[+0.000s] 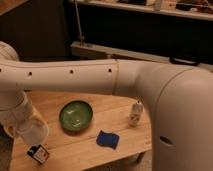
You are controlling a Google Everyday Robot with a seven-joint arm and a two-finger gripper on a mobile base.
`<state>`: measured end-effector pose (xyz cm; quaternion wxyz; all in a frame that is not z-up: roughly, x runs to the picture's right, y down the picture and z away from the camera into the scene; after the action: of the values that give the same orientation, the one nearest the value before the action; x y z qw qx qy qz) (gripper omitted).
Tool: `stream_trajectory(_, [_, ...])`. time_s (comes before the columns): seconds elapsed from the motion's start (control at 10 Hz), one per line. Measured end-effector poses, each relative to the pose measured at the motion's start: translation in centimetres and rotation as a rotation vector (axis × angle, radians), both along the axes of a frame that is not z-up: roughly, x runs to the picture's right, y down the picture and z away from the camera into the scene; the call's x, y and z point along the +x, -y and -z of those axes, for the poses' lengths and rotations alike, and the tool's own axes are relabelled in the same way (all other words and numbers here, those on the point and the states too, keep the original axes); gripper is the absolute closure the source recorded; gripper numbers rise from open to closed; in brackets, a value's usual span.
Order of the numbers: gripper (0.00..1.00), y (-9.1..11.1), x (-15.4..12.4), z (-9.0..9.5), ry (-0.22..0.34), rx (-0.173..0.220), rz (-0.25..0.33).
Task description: Place the ceramic cup over the eraser
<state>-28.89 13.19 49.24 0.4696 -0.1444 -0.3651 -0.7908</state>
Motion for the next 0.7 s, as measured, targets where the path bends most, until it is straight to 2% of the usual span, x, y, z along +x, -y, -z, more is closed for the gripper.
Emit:
stream_trajectory(0.3, [1.00, -0.8, -0.8, -0.8, -0.023, 0.000, 0.036])
stream_trajectory(0.7, [1.00, -2.1, -2.0, -1.1, -0.009, -0.024, 0.082])
